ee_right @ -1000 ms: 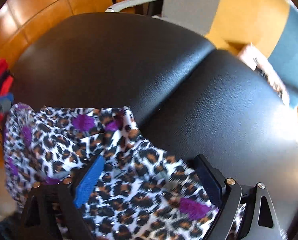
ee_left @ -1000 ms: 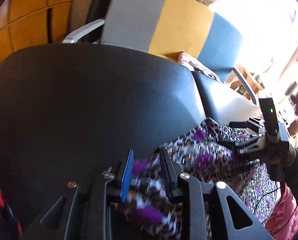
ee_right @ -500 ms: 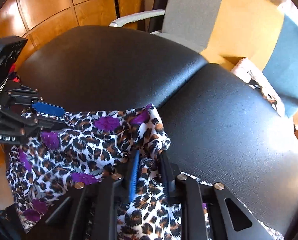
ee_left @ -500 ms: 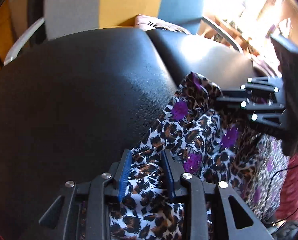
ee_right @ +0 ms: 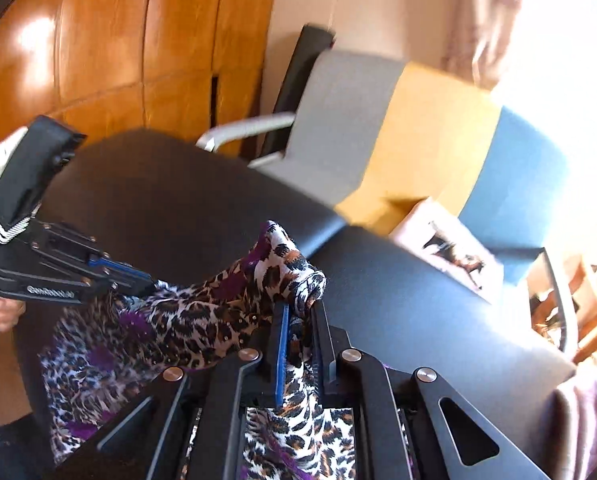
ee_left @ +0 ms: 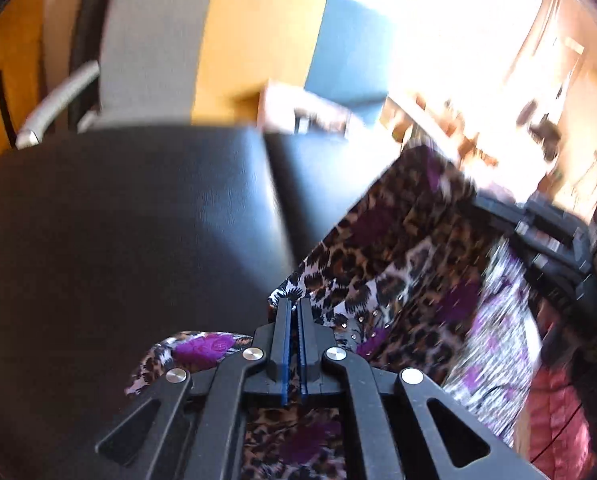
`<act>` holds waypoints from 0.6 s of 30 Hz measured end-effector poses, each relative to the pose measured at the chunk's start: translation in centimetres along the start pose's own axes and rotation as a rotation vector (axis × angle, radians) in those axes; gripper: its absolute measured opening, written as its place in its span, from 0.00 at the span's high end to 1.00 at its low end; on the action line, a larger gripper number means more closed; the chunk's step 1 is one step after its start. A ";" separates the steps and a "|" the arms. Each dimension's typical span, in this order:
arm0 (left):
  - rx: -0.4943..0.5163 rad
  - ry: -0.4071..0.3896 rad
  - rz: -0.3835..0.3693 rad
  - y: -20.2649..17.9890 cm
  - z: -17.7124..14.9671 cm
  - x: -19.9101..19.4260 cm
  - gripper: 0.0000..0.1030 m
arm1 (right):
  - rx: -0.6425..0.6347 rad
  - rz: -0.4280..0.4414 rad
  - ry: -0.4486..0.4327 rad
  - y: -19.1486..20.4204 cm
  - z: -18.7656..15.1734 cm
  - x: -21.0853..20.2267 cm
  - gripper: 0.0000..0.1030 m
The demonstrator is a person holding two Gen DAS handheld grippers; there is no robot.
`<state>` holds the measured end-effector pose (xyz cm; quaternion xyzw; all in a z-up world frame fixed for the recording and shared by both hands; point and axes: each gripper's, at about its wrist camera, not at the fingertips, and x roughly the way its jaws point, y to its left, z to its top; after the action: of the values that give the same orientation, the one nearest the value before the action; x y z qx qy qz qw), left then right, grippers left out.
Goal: Fold clothes
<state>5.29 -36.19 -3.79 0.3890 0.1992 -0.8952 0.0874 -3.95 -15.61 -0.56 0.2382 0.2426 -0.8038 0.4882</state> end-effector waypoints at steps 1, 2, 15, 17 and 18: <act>0.002 -0.050 0.001 -0.6 0.5 -1.2 0.98 | 0.012 -0.018 -0.024 0.0 0.2 -1.1 0.90; 0.008 -0.095 0.005 -1.4 1.1 -2.2 0.98 | 0.024 -0.037 -0.048 0.3 0.9 -1.6 0.90; 0.035 -0.354 0.091 -7.6 14.9 -6.0 0.98 | 0.193 -0.376 -0.195 -8.1 8.6 -3.7 0.94; -0.030 -0.287 0.122 -4.8 14.4 -4.2 0.97 | 0.239 -0.444 -0.119 -10.8 8.6 -1.5 0.93; -0.061 -0.256 0.126 -2.9 13.2 -3.6 0.95 | 0.272 -0.465 -0.079 -12.1 8.2 -0.6 0.89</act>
<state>-1.87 -39.20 7.85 0.2807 0.1887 -0.9237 0.1799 -15.82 -15.40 7.96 0.2078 0.1612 -0.9282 0.2633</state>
